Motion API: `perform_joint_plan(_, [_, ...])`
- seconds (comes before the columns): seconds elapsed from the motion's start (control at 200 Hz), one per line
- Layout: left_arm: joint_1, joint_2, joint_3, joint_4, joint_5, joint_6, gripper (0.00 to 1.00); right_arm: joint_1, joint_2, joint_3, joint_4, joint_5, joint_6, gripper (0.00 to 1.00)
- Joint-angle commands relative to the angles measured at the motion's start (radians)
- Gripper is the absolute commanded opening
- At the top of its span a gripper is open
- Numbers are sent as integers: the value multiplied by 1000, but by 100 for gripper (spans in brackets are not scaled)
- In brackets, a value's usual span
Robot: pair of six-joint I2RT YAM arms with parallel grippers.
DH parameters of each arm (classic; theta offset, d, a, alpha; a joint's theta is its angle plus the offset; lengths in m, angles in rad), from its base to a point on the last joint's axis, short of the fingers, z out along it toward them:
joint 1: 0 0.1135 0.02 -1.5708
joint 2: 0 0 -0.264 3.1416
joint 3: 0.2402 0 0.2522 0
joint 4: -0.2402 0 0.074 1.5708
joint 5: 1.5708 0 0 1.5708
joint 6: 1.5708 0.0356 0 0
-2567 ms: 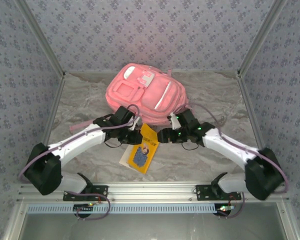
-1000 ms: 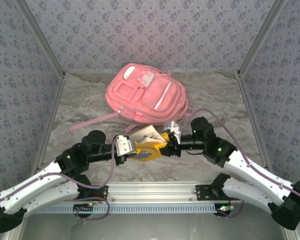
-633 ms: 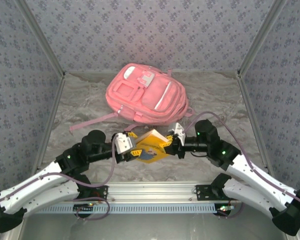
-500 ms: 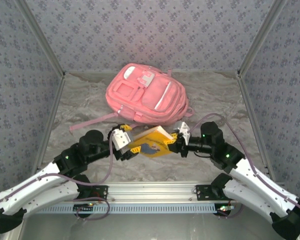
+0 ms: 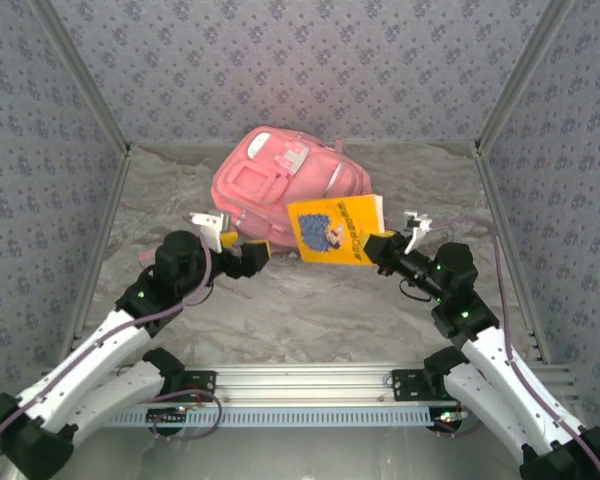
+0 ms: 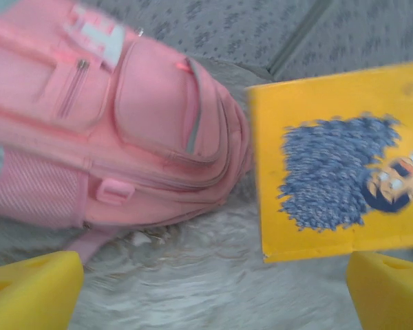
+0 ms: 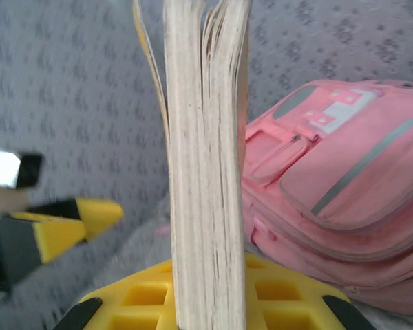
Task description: Pack the student bag
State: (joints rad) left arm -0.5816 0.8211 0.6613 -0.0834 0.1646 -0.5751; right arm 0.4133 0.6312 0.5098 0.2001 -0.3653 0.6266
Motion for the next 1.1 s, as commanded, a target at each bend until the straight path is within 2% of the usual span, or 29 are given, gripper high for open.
perform_joint_plan(0.0, [82, 116, -39, 243, 287, -446, 98, -13, -10, -18, 243, 23, 298, 0])
perform_joint_plan(0.12, [77, 255, -81, 523, 319, -692, 98, -11, -6, -41, 319, 73, 392, 0])
perform_joint_plan(0.225, [53, 341, -59, 657, 321, -783, 97, -4, -1, -69, 382, 103, 459, 0])
perform_joint_plan(0.58, [-26, 402, -49, 802, 234, -800, 91, 21, 33, -159, 525, 228, 572, 0])
perform_joint_plan(0.739, [-40, 465, -21, 872, 237, -810, 81, 28, 99, -175, 627, 230, 628, 0])
perform_joint_plan(1.094, [-56, 599, 2, 1059, 231, -886, 56, 54, 110, -200, 674, 288, 643, 0])
